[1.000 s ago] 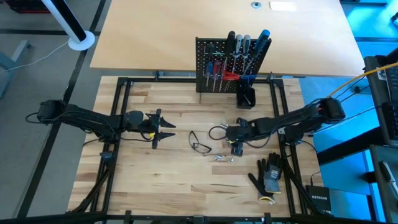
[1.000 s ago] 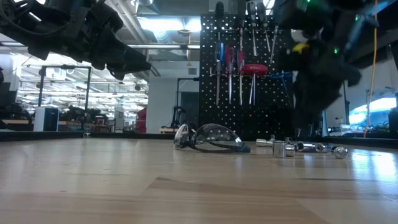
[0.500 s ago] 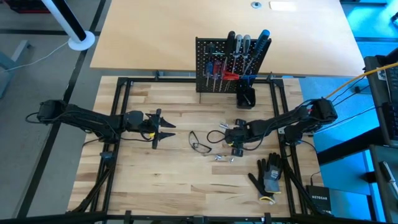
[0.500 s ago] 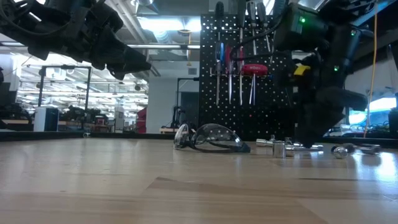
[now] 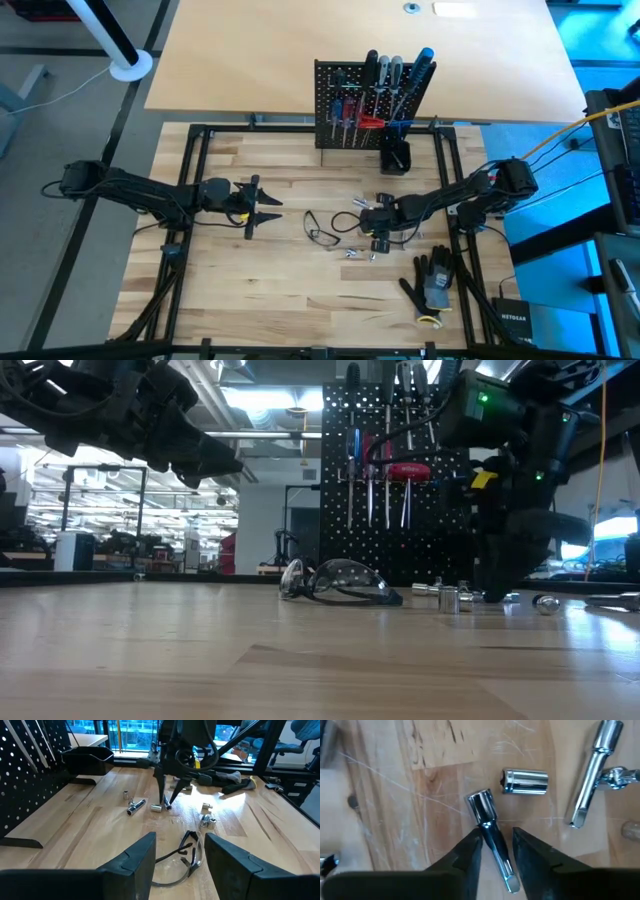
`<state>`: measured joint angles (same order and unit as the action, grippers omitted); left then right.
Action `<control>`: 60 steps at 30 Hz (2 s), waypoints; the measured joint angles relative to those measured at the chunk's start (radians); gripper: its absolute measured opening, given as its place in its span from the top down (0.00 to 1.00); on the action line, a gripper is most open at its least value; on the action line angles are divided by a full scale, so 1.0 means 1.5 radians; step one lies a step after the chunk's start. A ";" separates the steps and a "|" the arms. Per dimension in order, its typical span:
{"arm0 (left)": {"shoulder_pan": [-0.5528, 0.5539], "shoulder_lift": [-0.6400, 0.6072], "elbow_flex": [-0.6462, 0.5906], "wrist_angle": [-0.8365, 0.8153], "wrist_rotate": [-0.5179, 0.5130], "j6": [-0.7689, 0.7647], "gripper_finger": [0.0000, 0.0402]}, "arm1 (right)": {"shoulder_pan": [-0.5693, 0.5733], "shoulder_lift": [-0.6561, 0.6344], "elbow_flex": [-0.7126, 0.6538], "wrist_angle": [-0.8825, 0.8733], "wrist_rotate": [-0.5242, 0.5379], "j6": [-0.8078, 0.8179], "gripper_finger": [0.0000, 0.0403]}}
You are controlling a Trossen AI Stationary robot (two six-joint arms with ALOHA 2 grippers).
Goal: Hang tools onto peg board
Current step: Put the silver extension bar in the black bin on the peg board
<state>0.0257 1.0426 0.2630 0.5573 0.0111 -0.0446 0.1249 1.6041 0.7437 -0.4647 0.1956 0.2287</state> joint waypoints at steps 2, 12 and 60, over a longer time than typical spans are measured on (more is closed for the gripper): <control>0.000 0.000 0.000 0.000 0.000 0.000 0.60 | 0.000 0.000 -0.001 0.002 -0.004 0.000 0.80; 0.000 0.000 0.000 0.000 0.000 0.000 0.60 | 0.000 -0.015 0.000 0.000 0.009 0.002 0.89; 0.000 0.000 0.000 0.000 0.000 0.000 0.60 | -0.356 -0.257 0.101 -0.180 0.164 0.024 0.87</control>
<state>0.0257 1.0427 0.2630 0.5568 0.0113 -0.0448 -0.4095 1.2185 0.8955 -0.7353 0.4413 0.2647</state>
